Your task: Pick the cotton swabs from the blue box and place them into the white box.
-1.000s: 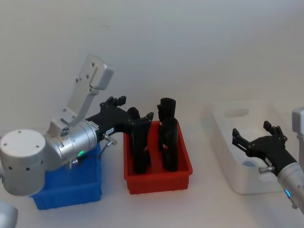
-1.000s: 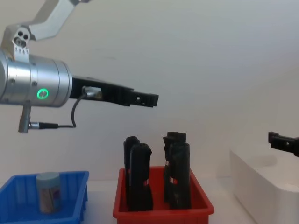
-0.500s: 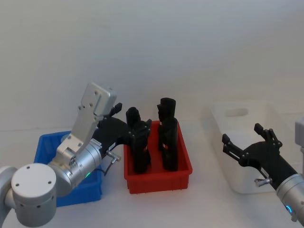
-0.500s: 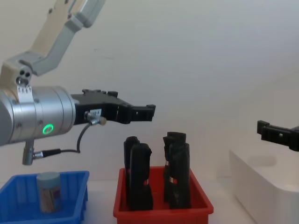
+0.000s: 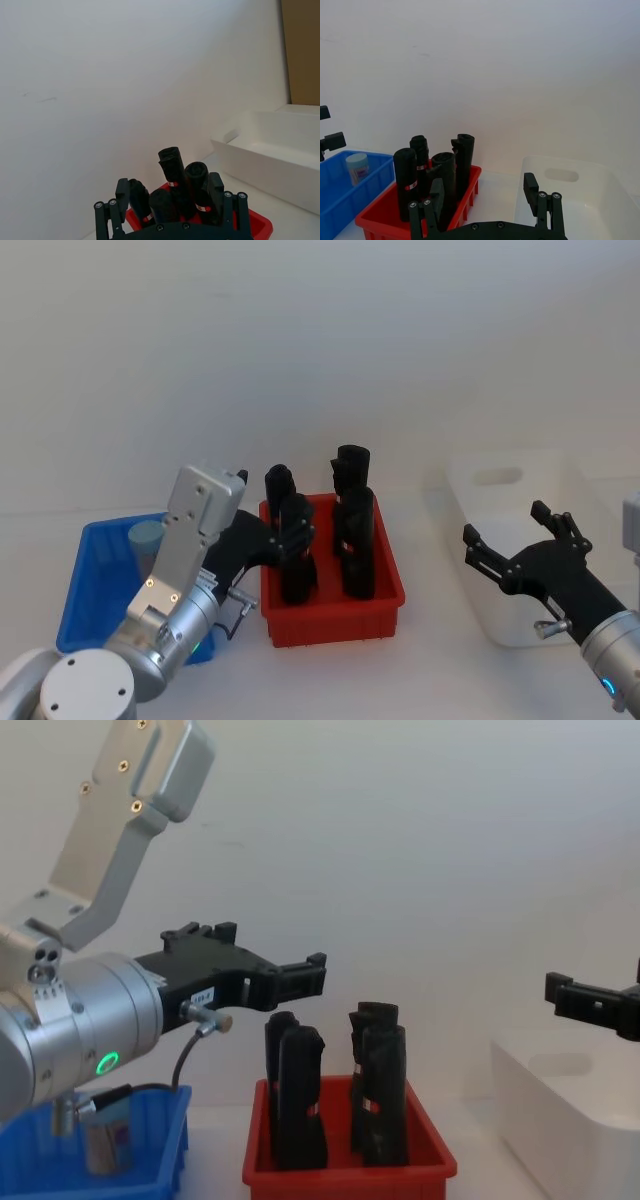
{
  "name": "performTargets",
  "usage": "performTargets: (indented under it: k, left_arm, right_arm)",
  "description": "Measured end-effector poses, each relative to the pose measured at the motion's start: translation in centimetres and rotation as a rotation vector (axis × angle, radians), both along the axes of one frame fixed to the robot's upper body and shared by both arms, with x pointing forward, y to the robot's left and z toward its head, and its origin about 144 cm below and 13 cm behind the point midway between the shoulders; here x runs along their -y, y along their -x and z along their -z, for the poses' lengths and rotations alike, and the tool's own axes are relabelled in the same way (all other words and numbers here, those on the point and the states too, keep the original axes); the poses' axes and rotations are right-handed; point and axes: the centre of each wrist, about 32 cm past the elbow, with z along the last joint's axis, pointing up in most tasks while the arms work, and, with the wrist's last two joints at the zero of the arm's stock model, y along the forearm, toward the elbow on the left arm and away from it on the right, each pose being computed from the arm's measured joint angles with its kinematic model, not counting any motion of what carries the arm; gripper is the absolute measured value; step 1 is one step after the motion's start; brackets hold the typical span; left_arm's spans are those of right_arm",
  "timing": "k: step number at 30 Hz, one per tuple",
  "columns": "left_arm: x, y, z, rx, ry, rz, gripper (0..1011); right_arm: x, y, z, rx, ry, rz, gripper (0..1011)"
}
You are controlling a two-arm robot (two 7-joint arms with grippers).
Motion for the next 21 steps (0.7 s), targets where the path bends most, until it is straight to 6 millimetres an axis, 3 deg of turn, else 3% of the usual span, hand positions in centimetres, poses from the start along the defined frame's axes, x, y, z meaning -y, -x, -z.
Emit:
performTargets:
  k: [21]
  left_arm:
    - [0.26, 0.61, 0.7, 0.023, 0.013, -0.016, 1004]
  right_arm:
    - [0.01, -0.01, -0.01, 0.0, 0.0, 0.001, 1002]
